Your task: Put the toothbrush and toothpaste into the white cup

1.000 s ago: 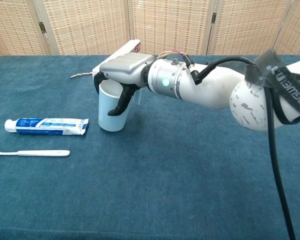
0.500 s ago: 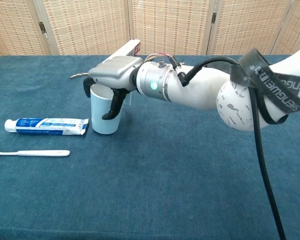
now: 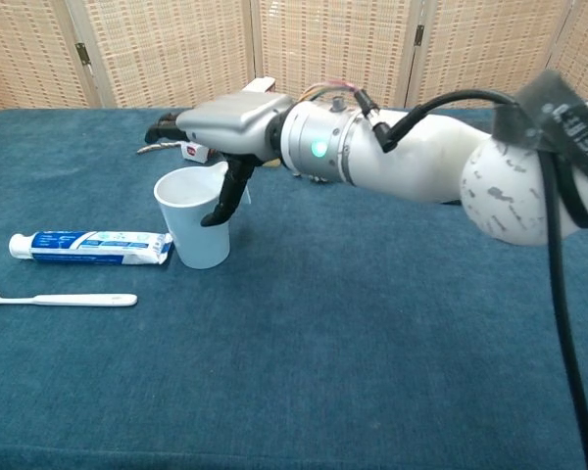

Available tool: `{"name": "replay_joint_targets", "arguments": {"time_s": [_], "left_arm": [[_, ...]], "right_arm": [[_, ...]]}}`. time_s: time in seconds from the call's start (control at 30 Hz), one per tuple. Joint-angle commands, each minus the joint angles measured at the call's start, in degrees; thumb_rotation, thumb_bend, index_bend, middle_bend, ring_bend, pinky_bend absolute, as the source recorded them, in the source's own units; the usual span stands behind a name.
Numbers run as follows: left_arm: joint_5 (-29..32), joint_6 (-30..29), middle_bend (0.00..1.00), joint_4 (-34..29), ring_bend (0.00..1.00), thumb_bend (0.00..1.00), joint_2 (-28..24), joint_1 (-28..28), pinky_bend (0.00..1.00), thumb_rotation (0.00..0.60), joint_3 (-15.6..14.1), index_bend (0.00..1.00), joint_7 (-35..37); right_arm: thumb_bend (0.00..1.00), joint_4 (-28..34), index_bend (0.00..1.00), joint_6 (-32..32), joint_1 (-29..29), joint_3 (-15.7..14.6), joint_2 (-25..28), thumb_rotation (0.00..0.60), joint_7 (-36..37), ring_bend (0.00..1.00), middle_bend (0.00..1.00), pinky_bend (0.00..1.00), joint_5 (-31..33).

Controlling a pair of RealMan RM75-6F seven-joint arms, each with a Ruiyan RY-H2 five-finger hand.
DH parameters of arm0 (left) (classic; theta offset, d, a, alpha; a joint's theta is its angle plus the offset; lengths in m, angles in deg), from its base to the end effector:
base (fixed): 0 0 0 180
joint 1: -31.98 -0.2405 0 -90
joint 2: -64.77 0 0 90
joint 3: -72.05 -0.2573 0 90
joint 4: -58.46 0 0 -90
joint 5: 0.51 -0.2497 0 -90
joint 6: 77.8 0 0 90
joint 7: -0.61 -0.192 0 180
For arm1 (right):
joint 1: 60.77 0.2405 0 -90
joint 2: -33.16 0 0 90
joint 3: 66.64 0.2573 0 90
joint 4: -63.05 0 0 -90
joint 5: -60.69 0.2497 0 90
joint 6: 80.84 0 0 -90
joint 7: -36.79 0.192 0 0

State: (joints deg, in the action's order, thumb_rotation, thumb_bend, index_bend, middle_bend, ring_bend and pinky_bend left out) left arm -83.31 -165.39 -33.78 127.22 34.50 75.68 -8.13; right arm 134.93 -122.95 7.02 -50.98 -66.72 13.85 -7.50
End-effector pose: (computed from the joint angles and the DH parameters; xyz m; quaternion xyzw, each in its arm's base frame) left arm -0.3448 0.2217 0.1479 -0.5905 -0.3402 -0.3276 0.6545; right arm 0.0581 -0.4178 -0.1400 0.8494 -0.1831 0.3969 0.2957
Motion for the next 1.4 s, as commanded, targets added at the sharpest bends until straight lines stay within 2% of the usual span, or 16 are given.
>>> {"name": "replay_joint_targets", "arguments": {"time_s": [0.03, 0.3, 0.43, 0.57, 0.73, 0.83, 0.97, 1.1, 1.2, 1.4], "left_arm": [[-0.84, 0.3, 0.04, 0.3, 0.07, 0.17, 0.13, 0.74, 0.22, 0.6, 0.33, 0.07, 0.83], [-4.11, 1.76, 0.04, 0.77, 0.07, 0.17, 0.69, 3.75, 0.22, 0.6, 0.99, 0.09, 2.47], [-5.99, 2.88, 0.04, 0.26, 0.07, 0.17, 0.71, 5.68, 0.22, 0.6, 1.27, 0.11, 2.95], [-7.0, 4.51, 0.06, -0.51, 0.08, 0.17, 0.61, 7.5, 0.22, 0.6, 1.5, 0.15, 4.05], [-8.37, 6.33, 0.14, -1.02, 0.15, 0.17, 0.9, 9.71, 0.24, 0.6, 1.58, 0.2, 3.39], [-8.59, 7.87, 0.19, -1.74, 0.2, 0.17, 0.84, 10.94, 0.3, 0.6, 1.53, 0.23, 2.83], [-8.68, 9.63, 0.25, -2.11, 0.27, 0.17, 1.31, 12.48, 0.47, 0.6, 1.56, 0.29, 2.76], [-8.71, 11.28, 0.39, -1.91, 0.38, 0.17, 2.04, 13.82, 0.59, 0.6, 1.38, 0.32, 2.95], [-8.81, 12.59, 0.48, -1.67, 0.42, 0.17, 2.65, 14.85, 0.63, 0.6, 1.13, 0.35, 2.98], [-9.22, 14.28, 0.57, -1.87, 0.5, 0.17, 3.6, 16.44, 0.73, 0.6, 0.65, 0.41, 2.22]], "right_arm": [[0.1, 5.23, 0.0, -4.7, -3.52, -0.55, 4.25, 0.6, 1.59, 0.04, 0.0, 0.16, -1.84], [0.11, 16.04, 0.0, -13.77, -11.67, -4.34, 14.19, 0.6, 0.83, 0.07, 0.04, 0.16, -5.59], [0.12, 20.88, 0.0, -17.9, -16.68, -7.11, 19.78, 0.6, 2.79, 0.11, 0.05, 0.16, -7.83], [0.12, 23.0, 0.0, -21.55, -21.11, -9.49, 24.1, 0.6, 4.93, 0.14, 0.08, 0.16, -9.91], [0.13, 23.52, 0.0, -25.85, -26.35, -12.11, 27.82, 0.6, 7.69, 0.15, 0.1, 0.16, -12.24], [0.13, 23.42, 0.0, -27.82, -28.89, -13.13, 29.38, 0.6, 9.45, 0.16, 0.11, 0.17, -13.31], [0.15, 23.12, 0.0, -29.6, -31.73, -14.23, 31.96, 0.6, 11.23, 0.17, 0.12, 0.19, -14.38], [0.15, 23.12, 0.0, -31.42, -34.33, -14.57, 33.98, 0.6, 12.26, 0.19, 0.13, 0.19, -14.6], [0.15, 22.87, 0.0, -32.34, -35.87, -14.6, 34.74, 0.6, 13.22, 0.19, 0.14, 0.19, -14.81], [0.15, 21.98, 0.0, -33.73, -38.05, -13.84, 35.07, 0.6, 15.32, 0.21, 0.15, 0.2, -15.11]]}}
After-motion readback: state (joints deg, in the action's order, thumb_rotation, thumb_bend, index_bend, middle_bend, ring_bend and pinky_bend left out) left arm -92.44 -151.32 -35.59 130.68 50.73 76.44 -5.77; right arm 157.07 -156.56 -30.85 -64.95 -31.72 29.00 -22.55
